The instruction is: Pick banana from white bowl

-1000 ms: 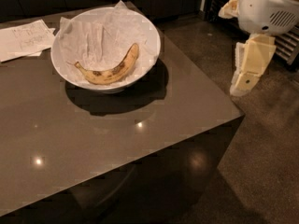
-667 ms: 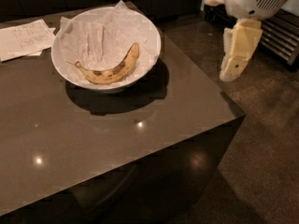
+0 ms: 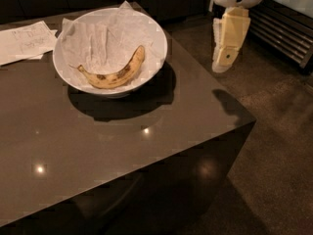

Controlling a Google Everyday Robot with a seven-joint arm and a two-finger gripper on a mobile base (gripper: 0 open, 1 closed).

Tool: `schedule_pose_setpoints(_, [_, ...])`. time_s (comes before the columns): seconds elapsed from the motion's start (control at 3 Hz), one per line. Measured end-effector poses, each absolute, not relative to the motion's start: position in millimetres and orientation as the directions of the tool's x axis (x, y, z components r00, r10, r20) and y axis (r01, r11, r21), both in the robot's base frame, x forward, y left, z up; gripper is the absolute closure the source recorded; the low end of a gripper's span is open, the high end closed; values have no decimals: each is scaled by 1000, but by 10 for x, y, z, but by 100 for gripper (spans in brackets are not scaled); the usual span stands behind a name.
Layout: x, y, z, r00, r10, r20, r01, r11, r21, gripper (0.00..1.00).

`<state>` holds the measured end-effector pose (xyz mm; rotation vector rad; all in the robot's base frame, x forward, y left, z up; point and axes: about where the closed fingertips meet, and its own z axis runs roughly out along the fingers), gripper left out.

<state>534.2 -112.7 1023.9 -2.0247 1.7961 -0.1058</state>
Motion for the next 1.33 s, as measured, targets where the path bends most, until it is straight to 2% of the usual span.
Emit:
schedule_pose_setpoints(0.33, [5492, -982, 10316, 203, -950, -238, -916, -99, -388, 0])
schedule_pose_setpoints(1.0, [5882, -292, 10293, 376, -898, -229, -886, -276, -372, 19])
schedule_pose_setpoints(1.33, [6020, -7, 10126, 422, -883, -206, -877, -339, -340, 20])
